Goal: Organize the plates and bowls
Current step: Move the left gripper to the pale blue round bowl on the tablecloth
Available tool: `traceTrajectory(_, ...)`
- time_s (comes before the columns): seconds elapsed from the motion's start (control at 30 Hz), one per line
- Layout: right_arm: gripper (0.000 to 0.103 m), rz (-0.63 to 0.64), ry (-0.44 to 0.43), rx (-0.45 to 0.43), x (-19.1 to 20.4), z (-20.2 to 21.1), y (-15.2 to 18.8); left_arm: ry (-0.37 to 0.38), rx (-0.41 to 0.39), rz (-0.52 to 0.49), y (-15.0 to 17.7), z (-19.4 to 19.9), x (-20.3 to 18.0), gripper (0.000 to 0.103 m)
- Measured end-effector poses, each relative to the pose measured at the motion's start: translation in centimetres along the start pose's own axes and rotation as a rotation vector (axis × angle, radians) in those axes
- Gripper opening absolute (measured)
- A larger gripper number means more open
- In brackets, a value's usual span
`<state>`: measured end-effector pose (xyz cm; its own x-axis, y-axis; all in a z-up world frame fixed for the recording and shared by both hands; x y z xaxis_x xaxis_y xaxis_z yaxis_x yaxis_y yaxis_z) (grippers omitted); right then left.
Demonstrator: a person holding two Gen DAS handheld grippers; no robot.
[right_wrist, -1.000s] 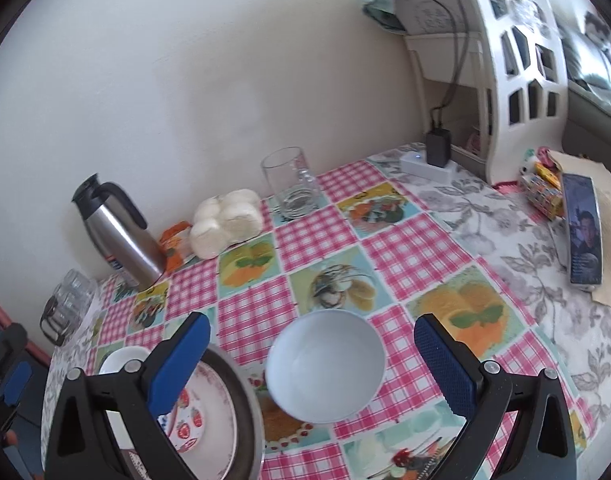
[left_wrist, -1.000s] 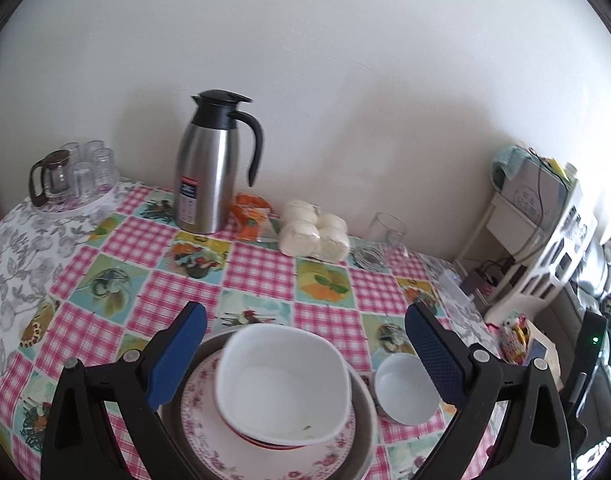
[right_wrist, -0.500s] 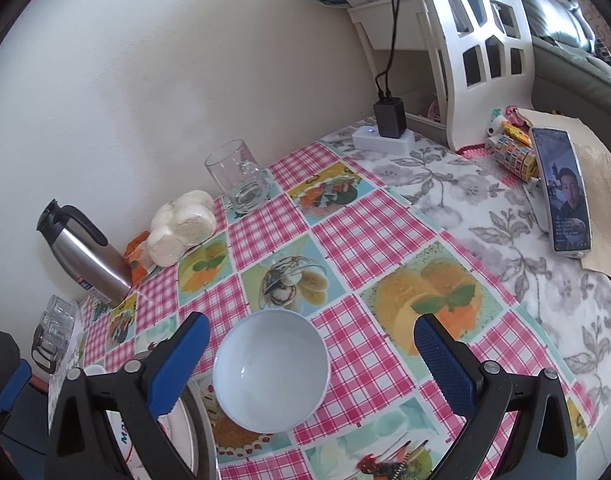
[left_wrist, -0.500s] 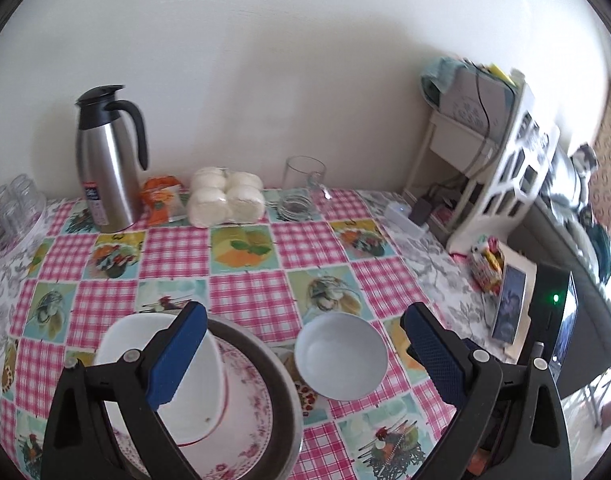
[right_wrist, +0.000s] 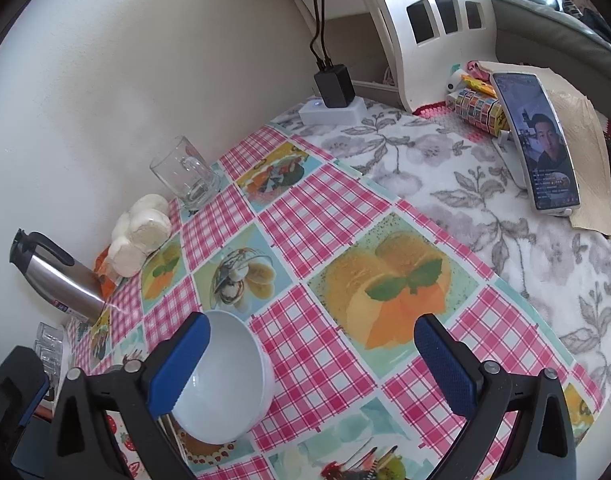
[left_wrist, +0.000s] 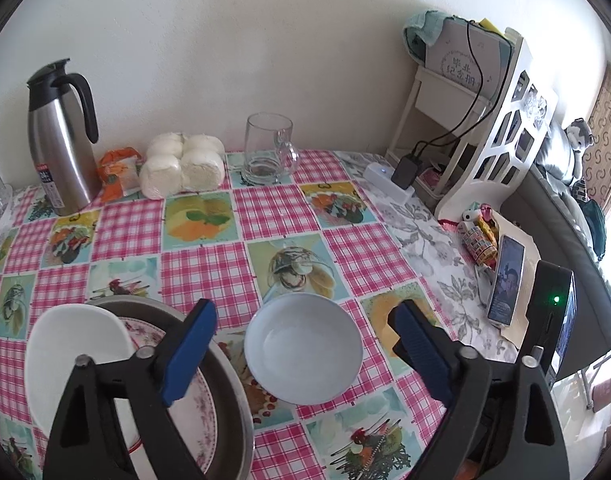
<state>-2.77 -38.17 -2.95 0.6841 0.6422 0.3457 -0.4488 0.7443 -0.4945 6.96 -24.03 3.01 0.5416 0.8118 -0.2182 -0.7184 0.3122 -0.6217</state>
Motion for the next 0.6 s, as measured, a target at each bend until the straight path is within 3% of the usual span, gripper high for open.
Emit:
traceTrajectory(0.2,0.102,0.002,0.003,0.056,-0.2,-1.7,0.7,-0.014,0.042,0.037,0.1,-2.6,0.7,0.077)
traceTrajectory(0.43,0.1,0.043,0.007,0.093,0.4,-2.8,1.4,-0.044,0.093,0.028,0.9,-5.2,1.2,0.075)
traceTrajectory(0.6,0.094,0.069,0.012,0.124,0.7,-3.5,1.9,-0.045,0.114,0.034,1.3,-6.2,1.6,0.072)
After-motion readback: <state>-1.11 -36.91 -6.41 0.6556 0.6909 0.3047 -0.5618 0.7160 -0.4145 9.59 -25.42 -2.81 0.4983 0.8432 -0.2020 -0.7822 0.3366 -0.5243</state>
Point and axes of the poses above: each gripper's, at about its wrist camera, not at the fingertips, and z roughly against the way its jaws point, x to its left, y to its underside, the point moved 4 cm from there along -z, roughly the way its jaws point, and after that the axes turned 1 degree about x, right-handed, at the moved point
